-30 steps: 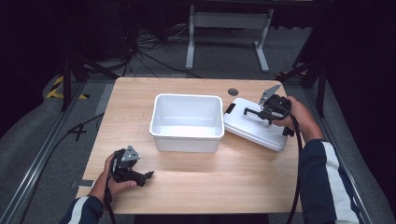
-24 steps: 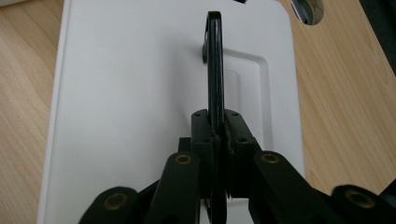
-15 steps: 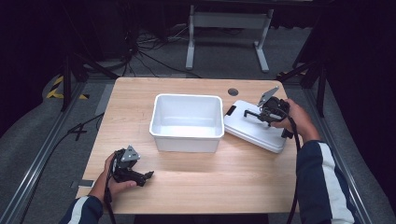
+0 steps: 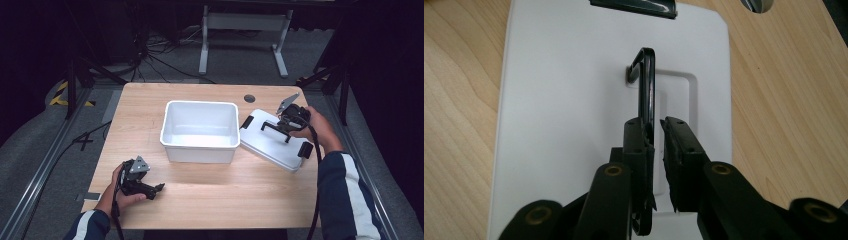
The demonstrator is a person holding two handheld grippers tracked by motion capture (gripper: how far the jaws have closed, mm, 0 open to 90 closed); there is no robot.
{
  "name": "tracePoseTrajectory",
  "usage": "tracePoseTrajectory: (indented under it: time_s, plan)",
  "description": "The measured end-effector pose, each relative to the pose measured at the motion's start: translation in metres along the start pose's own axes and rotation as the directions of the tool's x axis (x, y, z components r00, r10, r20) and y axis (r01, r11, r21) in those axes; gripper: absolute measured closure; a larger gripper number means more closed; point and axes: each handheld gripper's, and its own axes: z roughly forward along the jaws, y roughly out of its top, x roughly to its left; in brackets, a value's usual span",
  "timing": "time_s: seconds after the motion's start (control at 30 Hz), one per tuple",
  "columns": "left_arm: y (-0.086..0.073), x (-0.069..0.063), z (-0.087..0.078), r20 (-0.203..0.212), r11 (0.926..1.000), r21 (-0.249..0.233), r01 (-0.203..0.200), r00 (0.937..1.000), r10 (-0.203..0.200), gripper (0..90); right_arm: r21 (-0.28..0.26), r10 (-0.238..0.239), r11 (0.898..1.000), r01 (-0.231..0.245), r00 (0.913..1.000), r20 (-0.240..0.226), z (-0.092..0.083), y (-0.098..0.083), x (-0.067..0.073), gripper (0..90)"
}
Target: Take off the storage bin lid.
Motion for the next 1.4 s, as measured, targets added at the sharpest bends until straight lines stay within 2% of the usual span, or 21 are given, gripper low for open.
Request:
tracePoseTrajectory:
  time_s: [0.23,0.37,0.5,0.67,0.77,0.9,1.07,1.13,1.4]
  plan:
    - [0.000,0.000,0.000,0.000,1.0000,0.000,0.000,1.0000,0.000,0.5,-0.049,0.015,0.999,-0.016,0.9999,-0.005,-0.010,0.002,0.002,75.3]
    - [0.000,0.000,0.000,0.000,1.0000,0.000,-0.001,1.0000,0.001,0.5,-0.067,0.027,0.997,-0.026,0.9996,0.011,-0.015,0.003,0.002,69.9]
    - [0.000,0.000,0.000,0.000,1.0000,0.000,0.000,1.0000,0.000,0.5,-0.093,0.044,0.995,-0.044,0.9990,0.006,-0.018,0.001,0.005,66.0]
    - [0.000,0.000,0.000,0.000,1.0000,0.000,-0.001,1.0000,0.001,0.5,-0.147,0.076,0.986,-0.076,0.9971,-0.008,-0.025,-0.001,0.008,60.6]
    - [0.000,0.000,0.000,-0.002,1.0000,-0.001,0.003,1.0000,-0.003,0.5,-0.171,0.094,0.981,-0.094,0.9955,-0.009,-0.029,-0.002,0.010,52.8]
    - [0.000,0.000,0.000,-0.002,1.0000,0.000,0.003,1.0000,-0.003,0.6,-0.218,0.132,0.967,-0.132,0.9911,-0.015,-0.036,-0.007,0.013,48.9]
    - [0.000,0.000,0.000,-0.002,1.0000,0.001,0.002,1.0000,-0.002,0.6,-0.236,0.148,0.961,-0.143,0.9889,0.007,-0.043,-0.013,0.017,45.8]
    - [0.000,0.000,0.000,-0.004,1.0000,-0.001,-0.002,1.0000,0.002,0.6,-0.251,0.168,0.955,-0.156,0.9855,0.027,-0.049,-0.018,0.020,43.5]
    - [0.000,0.000,0.000,-0.003,1.0000,-0.001,-0.006,1.0000,0.006,0.6,-0.272,0.178,0.950,-0.156,0.9824,0.057,-0.064,-0.036,0.030,41.9]
